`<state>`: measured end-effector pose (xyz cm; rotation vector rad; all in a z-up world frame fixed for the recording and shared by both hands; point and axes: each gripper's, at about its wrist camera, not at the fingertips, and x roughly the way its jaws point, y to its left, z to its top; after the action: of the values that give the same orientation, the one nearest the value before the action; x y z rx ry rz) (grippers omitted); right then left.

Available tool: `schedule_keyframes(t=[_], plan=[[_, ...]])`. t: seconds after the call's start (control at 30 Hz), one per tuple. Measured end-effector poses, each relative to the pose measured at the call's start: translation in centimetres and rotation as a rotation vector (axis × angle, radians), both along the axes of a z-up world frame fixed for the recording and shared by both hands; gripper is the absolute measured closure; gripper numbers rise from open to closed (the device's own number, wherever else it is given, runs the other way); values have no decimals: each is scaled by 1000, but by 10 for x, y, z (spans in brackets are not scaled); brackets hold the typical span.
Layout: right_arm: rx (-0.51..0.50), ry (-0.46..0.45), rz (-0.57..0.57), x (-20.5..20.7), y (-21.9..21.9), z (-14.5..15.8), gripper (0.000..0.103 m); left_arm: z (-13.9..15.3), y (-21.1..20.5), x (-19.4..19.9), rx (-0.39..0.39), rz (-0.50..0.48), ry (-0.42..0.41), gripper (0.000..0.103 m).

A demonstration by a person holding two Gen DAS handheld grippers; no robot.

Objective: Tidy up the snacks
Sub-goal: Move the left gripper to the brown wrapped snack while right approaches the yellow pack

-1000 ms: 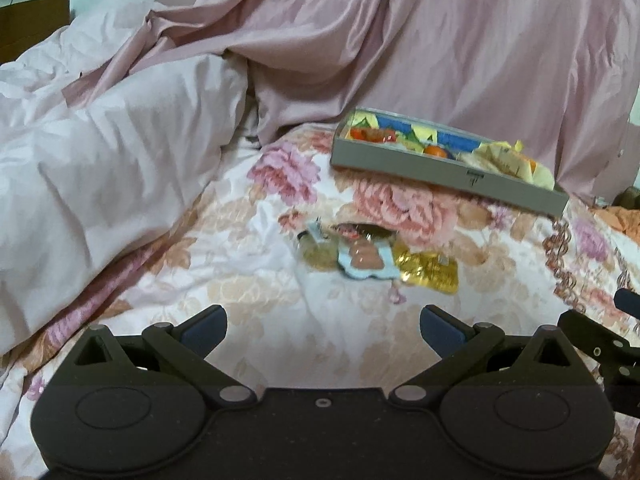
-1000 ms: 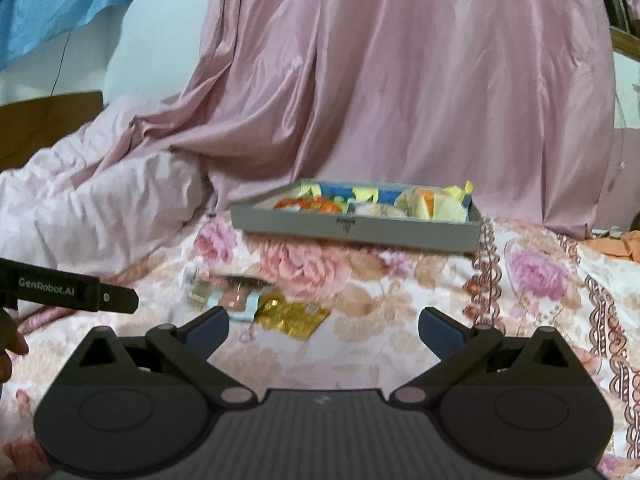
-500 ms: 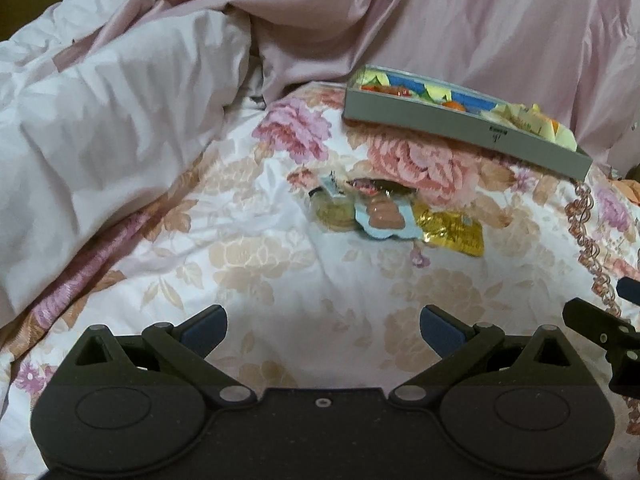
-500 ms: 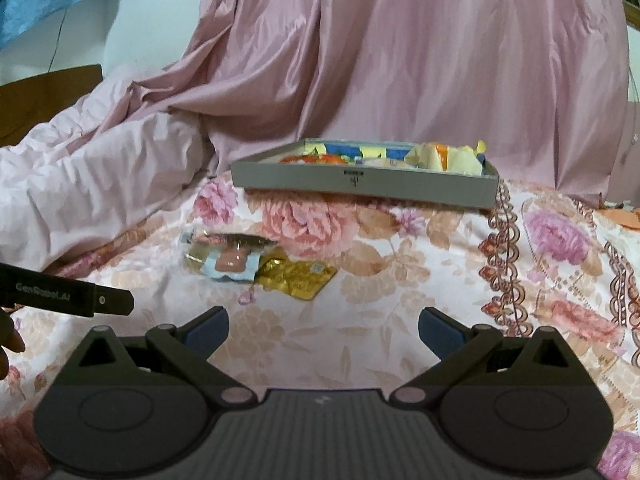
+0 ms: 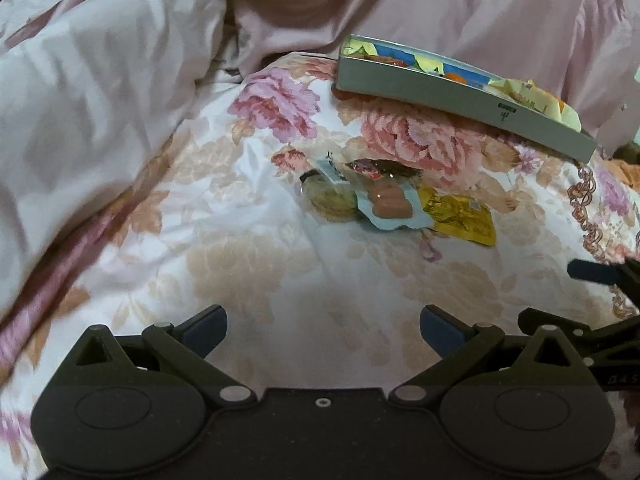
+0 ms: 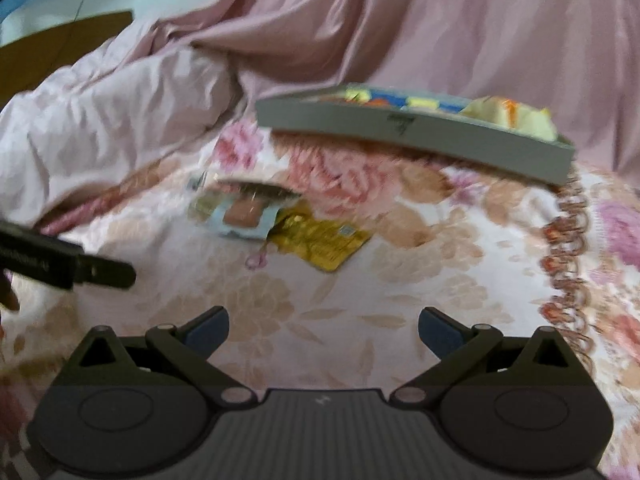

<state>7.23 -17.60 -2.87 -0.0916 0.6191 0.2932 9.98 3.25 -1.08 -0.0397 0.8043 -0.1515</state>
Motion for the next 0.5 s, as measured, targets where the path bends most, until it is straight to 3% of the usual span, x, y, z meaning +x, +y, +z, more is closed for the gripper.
schedule_keyframes(t=[0.2, 0.5], plan=[[-61, 9, 122, 32, 5, -4, 0, 7, 0, 36, 88, -97, -68, 1], [-132, -23, 307, 92, 12, -5, 0, 13, -9, 91, 112, -295, -171, 1]])
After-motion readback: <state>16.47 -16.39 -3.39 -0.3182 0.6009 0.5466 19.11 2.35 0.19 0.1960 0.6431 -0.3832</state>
